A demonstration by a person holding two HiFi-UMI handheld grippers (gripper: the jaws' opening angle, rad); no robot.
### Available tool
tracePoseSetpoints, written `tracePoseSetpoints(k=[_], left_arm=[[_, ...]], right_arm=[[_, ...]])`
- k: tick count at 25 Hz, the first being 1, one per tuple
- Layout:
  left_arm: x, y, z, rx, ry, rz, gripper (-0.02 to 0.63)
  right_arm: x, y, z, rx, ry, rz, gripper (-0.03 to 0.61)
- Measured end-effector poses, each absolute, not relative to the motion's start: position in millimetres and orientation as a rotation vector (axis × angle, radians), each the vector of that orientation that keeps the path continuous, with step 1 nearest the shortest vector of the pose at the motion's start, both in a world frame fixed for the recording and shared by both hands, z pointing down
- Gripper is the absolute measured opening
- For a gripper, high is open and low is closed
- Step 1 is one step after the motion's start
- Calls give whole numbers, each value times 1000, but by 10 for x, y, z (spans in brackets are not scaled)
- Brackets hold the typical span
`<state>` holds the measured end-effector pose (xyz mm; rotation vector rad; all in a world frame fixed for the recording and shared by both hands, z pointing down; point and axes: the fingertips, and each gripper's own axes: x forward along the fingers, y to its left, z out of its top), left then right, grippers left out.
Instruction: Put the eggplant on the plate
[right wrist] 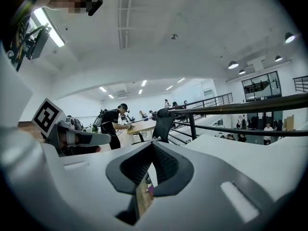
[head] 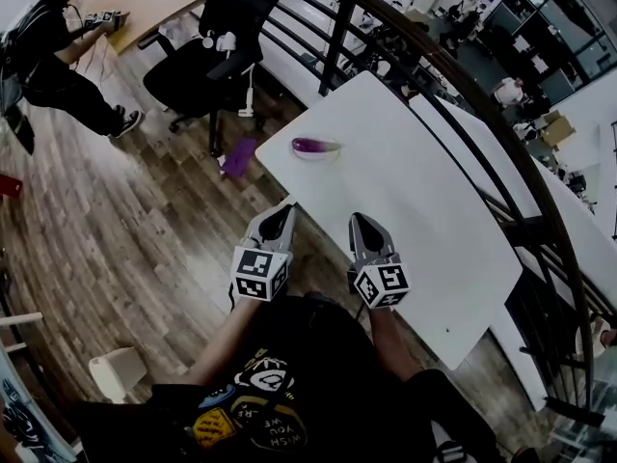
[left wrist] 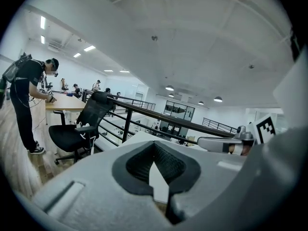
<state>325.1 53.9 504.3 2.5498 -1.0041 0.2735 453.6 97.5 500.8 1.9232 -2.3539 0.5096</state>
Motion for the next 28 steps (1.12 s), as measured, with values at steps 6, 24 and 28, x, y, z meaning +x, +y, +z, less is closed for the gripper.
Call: tracePoseSetpoints(k=[6, 24, 28], left_arm=[[3505, 1210, 4813, 2571, -1042, 265, 5], [3504, 2542, 4753, 2534, -1096, 267, 5], [3456, 2540, 4714, 2582, -1073, 296, 5]], right_arm=[[4563, 1567, 4844, 1839, -2438, 499, 3], [4491, 2787, 4811, 1765, -2509, 517, 2], [4346, 2786, 4769, 1772, -2500, 518, 2]])
